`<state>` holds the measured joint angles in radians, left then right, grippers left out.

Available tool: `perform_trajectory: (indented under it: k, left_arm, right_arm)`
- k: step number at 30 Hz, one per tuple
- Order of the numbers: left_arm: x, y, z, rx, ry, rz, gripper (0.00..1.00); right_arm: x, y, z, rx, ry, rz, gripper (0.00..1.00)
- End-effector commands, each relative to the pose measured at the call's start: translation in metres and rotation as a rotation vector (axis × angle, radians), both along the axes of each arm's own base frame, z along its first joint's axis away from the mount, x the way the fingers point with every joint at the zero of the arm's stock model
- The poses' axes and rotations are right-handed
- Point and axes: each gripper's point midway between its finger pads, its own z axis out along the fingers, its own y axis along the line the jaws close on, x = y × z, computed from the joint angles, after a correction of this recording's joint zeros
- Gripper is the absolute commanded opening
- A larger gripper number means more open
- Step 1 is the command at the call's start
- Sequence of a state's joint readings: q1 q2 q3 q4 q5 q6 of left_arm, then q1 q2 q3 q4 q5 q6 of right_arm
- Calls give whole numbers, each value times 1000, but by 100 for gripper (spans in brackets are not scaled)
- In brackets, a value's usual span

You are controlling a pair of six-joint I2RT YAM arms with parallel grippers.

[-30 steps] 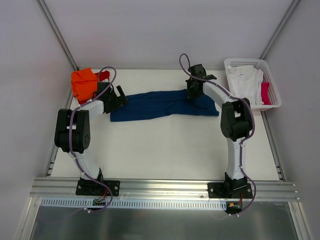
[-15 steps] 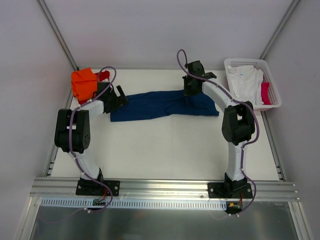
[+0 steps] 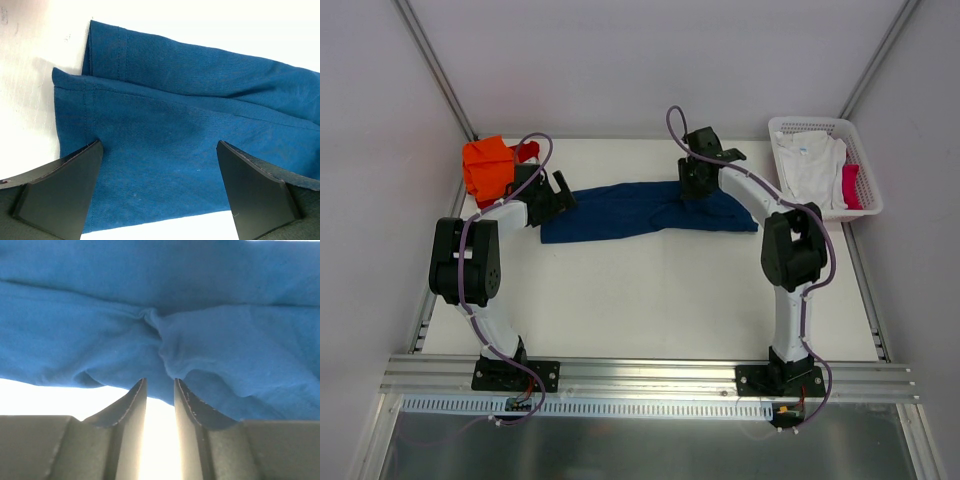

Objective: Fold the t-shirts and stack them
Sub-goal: Fold the other side of the tshirt into a rectangle, then rotate the tshirt 90 degrees

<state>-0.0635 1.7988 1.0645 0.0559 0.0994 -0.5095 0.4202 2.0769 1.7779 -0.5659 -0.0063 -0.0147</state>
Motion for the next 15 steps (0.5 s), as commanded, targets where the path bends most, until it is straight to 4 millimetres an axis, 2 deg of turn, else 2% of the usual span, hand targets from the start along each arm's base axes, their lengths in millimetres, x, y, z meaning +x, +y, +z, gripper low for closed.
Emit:
perform_trajectory:
  k: [1,3,6,12,15]
  left_arm:
    - [8,1,6,-13,-31,-6,99]
    - [9,2,7,-13,-34,-7,99]
    - [9,1,8,-11,-38,-17,99]
    - [6,-4,11,10,-47,-32,99]
    - [7,-10,11,15,-29,-45,99]
  right_arm:
    - [-5,0,33,18,-51,6,32]
    - [0,-9,45,-10,-90,-19,33]
    - [3,-16,52,-25,-109,-32,34]
    - [12,-38,47,-33,-99,-72,34]
    - [17,-49,35,-39,-72,-96,34]
